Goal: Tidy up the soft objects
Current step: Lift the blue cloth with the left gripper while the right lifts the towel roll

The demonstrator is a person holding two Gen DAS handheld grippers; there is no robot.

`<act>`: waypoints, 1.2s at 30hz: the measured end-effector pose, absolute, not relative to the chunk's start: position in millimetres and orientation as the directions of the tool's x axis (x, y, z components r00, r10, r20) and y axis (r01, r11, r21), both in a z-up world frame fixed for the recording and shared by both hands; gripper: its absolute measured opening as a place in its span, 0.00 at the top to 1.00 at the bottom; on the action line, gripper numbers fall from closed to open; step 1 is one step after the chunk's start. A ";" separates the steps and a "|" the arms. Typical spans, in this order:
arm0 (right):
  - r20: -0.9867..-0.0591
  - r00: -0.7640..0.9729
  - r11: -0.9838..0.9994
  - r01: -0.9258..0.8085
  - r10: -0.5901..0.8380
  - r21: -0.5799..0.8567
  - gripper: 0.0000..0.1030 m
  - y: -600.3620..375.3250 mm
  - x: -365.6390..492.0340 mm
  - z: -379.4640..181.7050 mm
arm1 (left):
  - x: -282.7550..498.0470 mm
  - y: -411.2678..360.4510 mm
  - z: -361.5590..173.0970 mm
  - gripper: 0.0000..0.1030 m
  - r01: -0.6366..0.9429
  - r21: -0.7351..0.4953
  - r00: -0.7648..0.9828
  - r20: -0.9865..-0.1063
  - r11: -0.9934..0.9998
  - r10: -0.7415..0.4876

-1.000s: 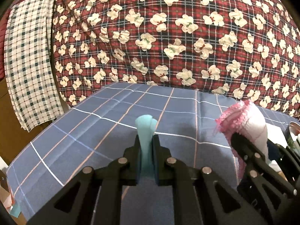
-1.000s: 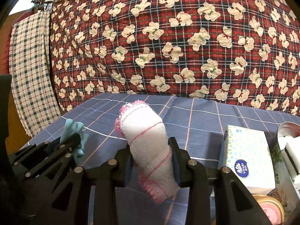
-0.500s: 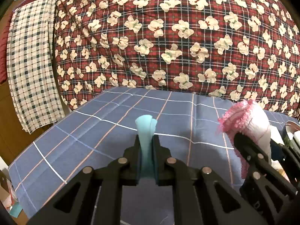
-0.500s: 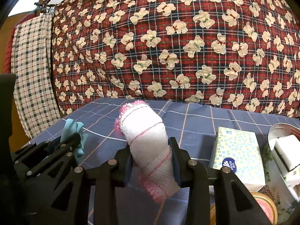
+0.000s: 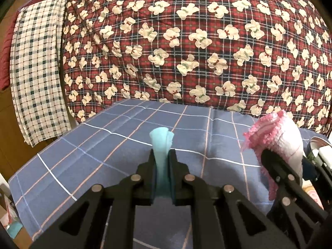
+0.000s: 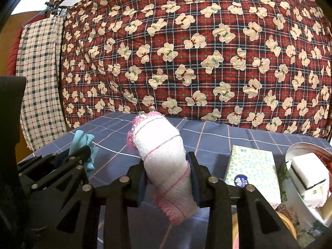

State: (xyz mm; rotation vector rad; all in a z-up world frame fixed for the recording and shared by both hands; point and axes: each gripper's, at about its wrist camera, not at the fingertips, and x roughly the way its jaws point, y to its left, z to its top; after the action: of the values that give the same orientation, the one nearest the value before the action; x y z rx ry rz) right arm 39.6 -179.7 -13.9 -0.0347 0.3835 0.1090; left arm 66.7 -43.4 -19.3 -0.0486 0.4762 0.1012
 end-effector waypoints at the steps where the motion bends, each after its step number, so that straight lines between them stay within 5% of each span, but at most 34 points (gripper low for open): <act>1: -0.368 0.925 0.994 -0.111 0.097 -0.016 0.63 -181.1 37.2 -13.4 | 65.2 -44.2 -19.1 0.91 -0.107 -0.027 0.886 -0.457 0.994 0.082; 36: -0.295 0.953 0.998 -0.069 0.063 -0.011 0.63 -212.8 10.5 -7.3 | 47.8 -73.2 -13.7 0.91 -0.059 -0.056 0.917 -0.399 0.997 0.031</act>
State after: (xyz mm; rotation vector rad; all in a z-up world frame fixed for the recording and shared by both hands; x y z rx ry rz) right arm 10.5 -212.8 -7.3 -0.0211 0.2988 0.0672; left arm 47.8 -73.2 -13.7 -0.0677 0.4089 0.0462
